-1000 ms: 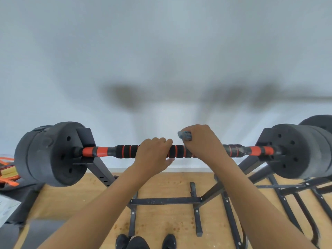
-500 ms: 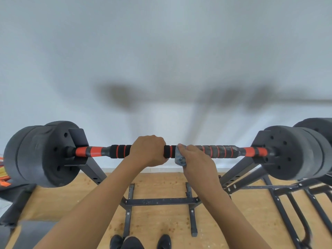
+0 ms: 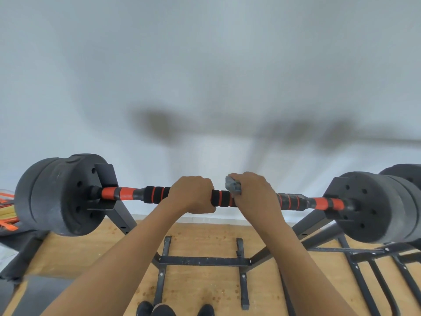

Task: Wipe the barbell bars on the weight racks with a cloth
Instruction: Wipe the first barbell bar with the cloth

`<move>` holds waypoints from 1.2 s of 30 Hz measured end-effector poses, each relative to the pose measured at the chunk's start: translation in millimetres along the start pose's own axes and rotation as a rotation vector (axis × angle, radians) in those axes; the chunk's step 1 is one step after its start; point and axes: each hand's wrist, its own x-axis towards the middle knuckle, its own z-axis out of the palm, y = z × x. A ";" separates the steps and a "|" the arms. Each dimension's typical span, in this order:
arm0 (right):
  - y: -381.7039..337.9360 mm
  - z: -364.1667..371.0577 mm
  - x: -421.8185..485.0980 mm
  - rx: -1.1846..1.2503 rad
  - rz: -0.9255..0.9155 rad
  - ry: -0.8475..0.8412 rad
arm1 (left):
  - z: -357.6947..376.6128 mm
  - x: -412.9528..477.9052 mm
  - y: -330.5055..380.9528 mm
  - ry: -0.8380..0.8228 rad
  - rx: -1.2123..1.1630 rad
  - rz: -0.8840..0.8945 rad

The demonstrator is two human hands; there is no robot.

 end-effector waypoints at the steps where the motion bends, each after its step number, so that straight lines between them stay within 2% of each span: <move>1: -3.1 0.1 6.0 -0.020 0.020 -0.072 | -0.7 0.6 0.2 -0.012 0.000 -0.006; 3: -6.2 6.5 4.8 -0.076 0.041 -0.166 | -2.6 4.0 -0.7 -0.071 -0.010 -0.009; 6: -5.8 11.9 -21.0 -0.070 0.029 -0.123 | -4.9 11.6 -5.0 -0.199 -0.080 0.013; 11: -6.1 10.0 -46.1 -0.045 0.016 -0.162 | -21.9 20.7 -12.0 -0.502 -0.358 0.083; 14: -5.3 5.1 -47.8 -0.044 0.010 -0.179 | -26.5 20.7 -14.6 -0.537 -0.405 0.111; 16: -3.7 2.9 -38.4 -0.038 0.013 -0.177 | -19.2 15.3 -13.3 -0.332 -0.270 0.172; 19: -5.7 4.4 -11.8 -0.066 0.024 -0.163 | 7.7 -1.4 -4.0 0.154 0.036 0.234; 21: -9.6 3.7 3.5 -0.050 0.049 -0.144 | 27.1 -8.9 4.3 0.348 0.094 0.188; 23: -11.4 4.0 12.4 -0.011 0.096 -0.137 | 34.5 -8.0 8.5 0.453 0.134 0.146; 25: -11.0 8.6 12.2 0.009 0.128 -0.148 | 32.8 -3.7 10.3 0.408 0.180 0.122; 27: -8.5 16.2 2.6 0.035 0.105 -0.151 | 26.9 -0.6 9.2 0.317 0.174 0.102; 31: 2.7 21.4 -30.4 0.059 0.038 -0.129 | 18.7 4.3 8.0 0.241 0.148 0.123; 36: -3.2 24.2 -58.3 0.060 0.043 -0.114 | 4.2 21.5 4.3 -0.126 -0.046 0.058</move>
